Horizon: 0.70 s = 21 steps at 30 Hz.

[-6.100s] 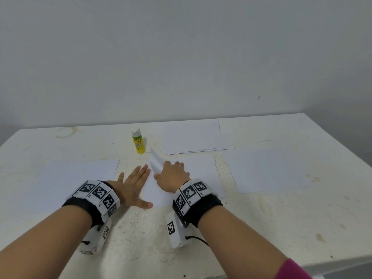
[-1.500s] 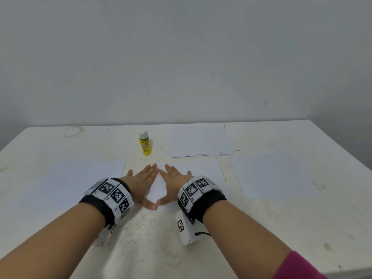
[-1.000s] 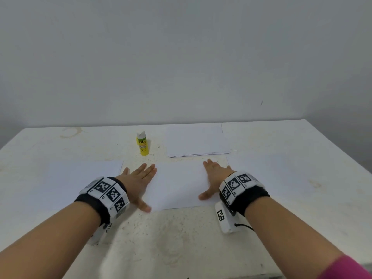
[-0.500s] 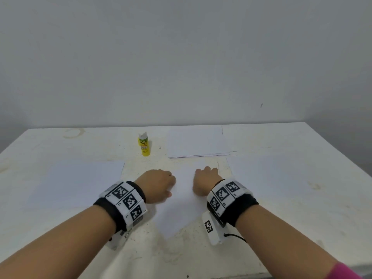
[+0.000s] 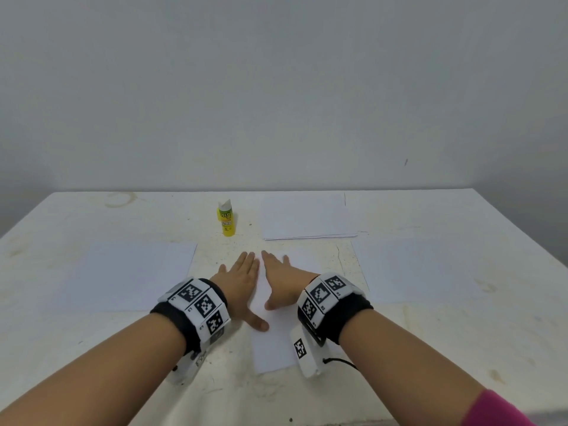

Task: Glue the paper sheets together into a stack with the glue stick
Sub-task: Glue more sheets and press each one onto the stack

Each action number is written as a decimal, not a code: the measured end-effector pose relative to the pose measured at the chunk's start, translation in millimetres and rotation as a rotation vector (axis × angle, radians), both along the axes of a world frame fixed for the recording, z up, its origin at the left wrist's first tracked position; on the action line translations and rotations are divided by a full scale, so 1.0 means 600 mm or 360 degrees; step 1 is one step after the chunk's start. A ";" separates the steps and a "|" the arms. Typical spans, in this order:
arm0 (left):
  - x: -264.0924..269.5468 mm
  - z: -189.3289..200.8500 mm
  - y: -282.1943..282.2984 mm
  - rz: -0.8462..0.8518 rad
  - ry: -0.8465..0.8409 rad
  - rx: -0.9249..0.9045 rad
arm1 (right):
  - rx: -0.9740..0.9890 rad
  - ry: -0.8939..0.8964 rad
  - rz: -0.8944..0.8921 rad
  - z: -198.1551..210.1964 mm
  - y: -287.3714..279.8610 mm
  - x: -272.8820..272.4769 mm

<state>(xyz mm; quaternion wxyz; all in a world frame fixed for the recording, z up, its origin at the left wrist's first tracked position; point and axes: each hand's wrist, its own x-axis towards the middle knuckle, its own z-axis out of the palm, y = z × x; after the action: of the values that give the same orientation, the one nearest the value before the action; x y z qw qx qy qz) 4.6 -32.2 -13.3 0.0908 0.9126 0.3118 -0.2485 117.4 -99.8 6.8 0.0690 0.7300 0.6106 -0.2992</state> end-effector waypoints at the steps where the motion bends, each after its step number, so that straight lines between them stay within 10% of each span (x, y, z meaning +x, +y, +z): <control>1: 0.000 -0.005 0.001 0.0022 0.0043 -0.0043 | -0.0015 0.0055 -0.0001 -0.006 0.004 0.003; 21: -0.003 0.035 0.012 -0.0197 0.0055 0.0342 | 0.0255 -0.0474 -0.0279 -0.006 -0.020 0.059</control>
<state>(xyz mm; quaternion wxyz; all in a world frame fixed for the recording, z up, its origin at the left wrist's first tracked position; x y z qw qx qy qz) 3.1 -24.9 7.6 -0.0283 0.9301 0.2814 -0.2345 152.6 -111.8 3.4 0.0738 0.8197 0.5497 -0.1431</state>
